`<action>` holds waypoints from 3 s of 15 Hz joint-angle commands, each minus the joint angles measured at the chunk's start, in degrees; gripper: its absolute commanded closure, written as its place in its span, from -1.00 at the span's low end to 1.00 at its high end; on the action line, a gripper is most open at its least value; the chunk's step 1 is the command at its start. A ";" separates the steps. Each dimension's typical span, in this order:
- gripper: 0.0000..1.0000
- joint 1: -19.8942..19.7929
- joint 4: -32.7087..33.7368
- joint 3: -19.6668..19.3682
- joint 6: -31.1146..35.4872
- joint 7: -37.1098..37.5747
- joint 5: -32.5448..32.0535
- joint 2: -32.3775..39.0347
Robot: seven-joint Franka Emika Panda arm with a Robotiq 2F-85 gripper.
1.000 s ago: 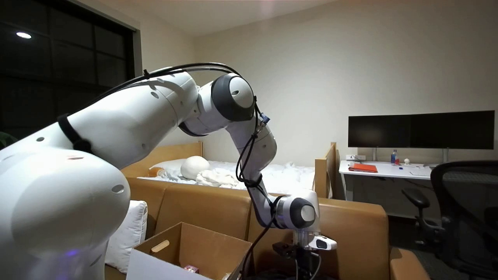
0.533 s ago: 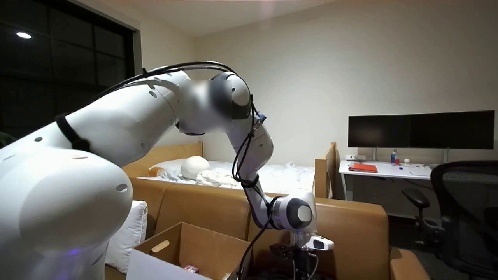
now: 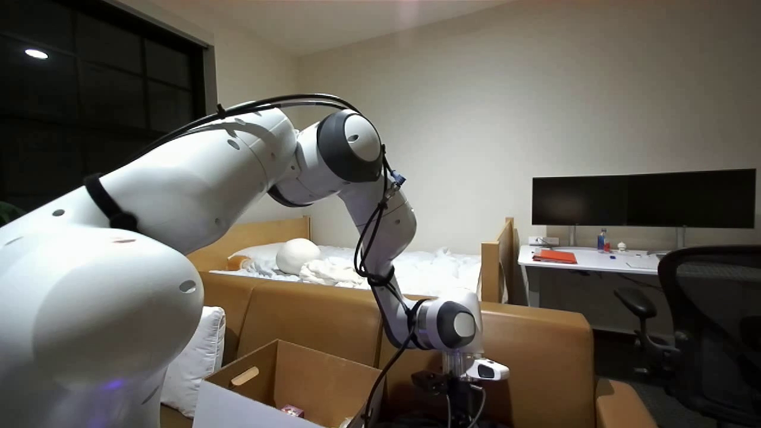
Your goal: Pick up the black cloth from the sofa and put it in the box
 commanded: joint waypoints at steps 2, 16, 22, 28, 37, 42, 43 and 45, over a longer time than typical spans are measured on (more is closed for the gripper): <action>1.00 0.67 -2.10 -0.25 0.27 1.01 -0.88 -3.38; 1.00 12.33 -27.18 -8.02 1.48 5.22 -14.63 -40.23; 1.00 17.23 -30.63 -9.60 -11.90 11.77 -24.43 -59.25; 1.00 2.07 -23.49 14.10 -34.60 10.99 -18.43 -72.52; 1.00 0.28 -1.57 25.24 -58.23 9.88 -11.08 -76.06; 1.00 0.80 8.89 28.72 -62.32 11.16 -11.14 -69.82; 1.00 1.13 10.61 29.48 -62.60 11.36 -11.21 -68.42; 1.00 1.85 14.95 31.27 -63.37 12.82 -11.59 -64.33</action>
